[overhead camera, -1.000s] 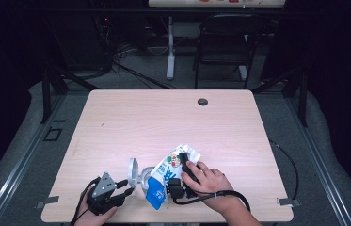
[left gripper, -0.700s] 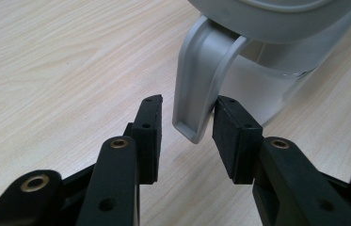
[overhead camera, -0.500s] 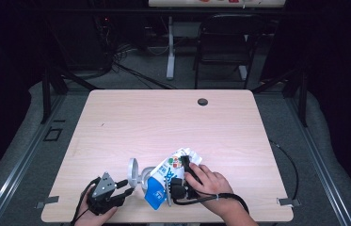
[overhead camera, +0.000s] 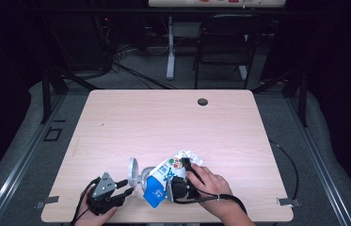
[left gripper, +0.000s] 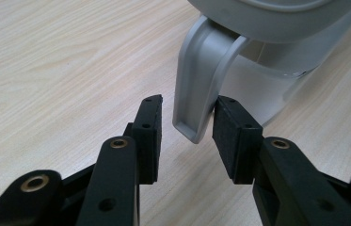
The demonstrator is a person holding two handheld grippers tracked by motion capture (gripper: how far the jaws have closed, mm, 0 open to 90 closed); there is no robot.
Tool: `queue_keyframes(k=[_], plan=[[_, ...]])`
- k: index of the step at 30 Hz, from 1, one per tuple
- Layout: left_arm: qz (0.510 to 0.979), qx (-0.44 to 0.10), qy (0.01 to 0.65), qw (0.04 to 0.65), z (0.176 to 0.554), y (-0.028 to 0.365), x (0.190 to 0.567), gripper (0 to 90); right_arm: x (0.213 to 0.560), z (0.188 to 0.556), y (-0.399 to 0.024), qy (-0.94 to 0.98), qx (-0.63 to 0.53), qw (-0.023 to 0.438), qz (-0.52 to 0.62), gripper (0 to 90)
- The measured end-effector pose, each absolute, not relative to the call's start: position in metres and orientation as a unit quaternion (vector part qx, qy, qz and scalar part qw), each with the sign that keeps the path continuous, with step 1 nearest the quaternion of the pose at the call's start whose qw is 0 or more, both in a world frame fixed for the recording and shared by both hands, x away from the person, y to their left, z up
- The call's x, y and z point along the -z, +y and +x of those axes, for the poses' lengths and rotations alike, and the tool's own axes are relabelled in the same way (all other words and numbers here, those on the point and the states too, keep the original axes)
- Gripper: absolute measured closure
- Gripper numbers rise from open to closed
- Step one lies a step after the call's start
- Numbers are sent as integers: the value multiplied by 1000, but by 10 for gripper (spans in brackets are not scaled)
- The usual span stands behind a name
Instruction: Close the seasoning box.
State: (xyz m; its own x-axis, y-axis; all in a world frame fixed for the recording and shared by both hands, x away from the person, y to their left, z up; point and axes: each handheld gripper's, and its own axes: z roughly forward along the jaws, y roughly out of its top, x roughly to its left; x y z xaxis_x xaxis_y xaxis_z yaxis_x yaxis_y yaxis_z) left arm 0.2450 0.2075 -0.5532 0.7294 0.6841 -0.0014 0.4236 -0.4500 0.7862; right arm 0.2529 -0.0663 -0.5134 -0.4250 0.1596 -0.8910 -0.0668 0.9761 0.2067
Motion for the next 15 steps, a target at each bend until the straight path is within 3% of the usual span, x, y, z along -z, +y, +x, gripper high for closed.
queue_keyframes(k=[15], plan=[[835, -164, 334, 407, 245, 207, 554, 636, 514, 255, -70, 854, -134, 498, 75, 782]])
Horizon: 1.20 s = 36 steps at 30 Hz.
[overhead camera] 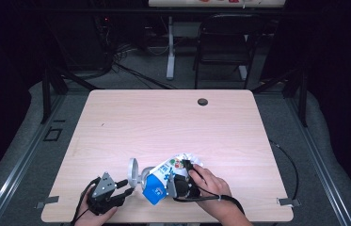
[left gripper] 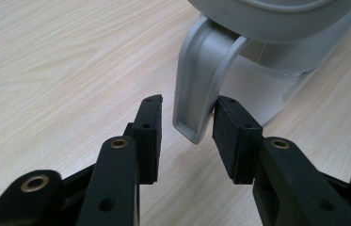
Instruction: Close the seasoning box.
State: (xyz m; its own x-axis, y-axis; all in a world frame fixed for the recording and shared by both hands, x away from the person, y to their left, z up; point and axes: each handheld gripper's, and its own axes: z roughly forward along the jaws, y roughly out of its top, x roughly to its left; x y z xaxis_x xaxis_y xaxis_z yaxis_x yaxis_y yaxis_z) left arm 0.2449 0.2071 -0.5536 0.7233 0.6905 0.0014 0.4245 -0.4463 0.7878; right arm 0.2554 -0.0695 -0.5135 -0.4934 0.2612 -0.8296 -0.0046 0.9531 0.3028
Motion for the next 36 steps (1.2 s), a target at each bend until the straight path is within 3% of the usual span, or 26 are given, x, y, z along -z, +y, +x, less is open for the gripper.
queue_keyframes(k=[36], plan=[[836, -160, 332, 407, 245, 207, 553, 635, 528, 268, -94, 871, -254, 348, 238, 791]])
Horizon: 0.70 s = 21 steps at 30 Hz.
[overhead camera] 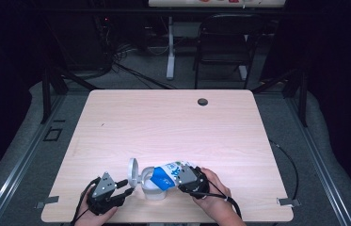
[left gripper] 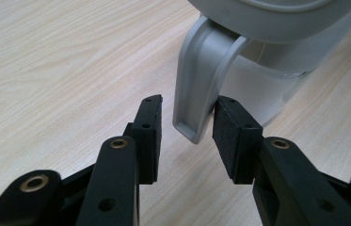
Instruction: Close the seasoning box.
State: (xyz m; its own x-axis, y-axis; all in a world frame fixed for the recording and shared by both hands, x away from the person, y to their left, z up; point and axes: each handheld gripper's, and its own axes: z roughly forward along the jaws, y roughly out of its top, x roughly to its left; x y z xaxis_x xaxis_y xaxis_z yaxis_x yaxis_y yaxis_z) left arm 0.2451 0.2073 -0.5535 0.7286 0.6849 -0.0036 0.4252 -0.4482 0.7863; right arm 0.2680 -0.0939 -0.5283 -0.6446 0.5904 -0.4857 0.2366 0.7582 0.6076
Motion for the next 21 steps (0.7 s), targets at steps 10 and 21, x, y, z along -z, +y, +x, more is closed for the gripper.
queue_keyframes(k=[10, 21], plan=[[837, -160, 331, 406, 245, 208, 553, 635, 534, 271, -99, 866, -294, 294, 277, 793], [837, -161, 331, 406, 245, 207, 553, 635, 539, 275, -106, 854, -328, 246, 319, 794]])
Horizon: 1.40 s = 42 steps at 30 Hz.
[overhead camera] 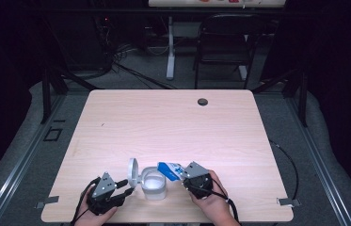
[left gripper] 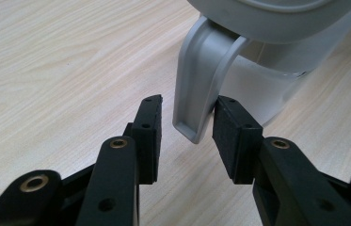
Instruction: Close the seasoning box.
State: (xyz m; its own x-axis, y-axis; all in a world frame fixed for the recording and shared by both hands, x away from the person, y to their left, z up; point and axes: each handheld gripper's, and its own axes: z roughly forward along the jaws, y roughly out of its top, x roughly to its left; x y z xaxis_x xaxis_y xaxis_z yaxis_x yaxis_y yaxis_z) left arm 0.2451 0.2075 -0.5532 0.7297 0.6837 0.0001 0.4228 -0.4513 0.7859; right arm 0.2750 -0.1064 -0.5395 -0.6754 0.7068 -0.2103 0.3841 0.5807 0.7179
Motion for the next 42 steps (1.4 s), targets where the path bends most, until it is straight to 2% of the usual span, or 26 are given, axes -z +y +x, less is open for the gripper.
queue_keyframes(k=[9, 28, 42], plan=[[836, -161, 331, 407, 245, 207, 553, 635, 544, 280, -118, 829, -367, 205, 367, 795], [835, -157, 333, 409, 245, 207, 555, 635, 558, 294, -133, 782, -404, 174, 443, 790], [834, -157, 334, 410, 245, 207, 555, 633, 564, 300, -144, 768, -409, 173, 462, 693]])
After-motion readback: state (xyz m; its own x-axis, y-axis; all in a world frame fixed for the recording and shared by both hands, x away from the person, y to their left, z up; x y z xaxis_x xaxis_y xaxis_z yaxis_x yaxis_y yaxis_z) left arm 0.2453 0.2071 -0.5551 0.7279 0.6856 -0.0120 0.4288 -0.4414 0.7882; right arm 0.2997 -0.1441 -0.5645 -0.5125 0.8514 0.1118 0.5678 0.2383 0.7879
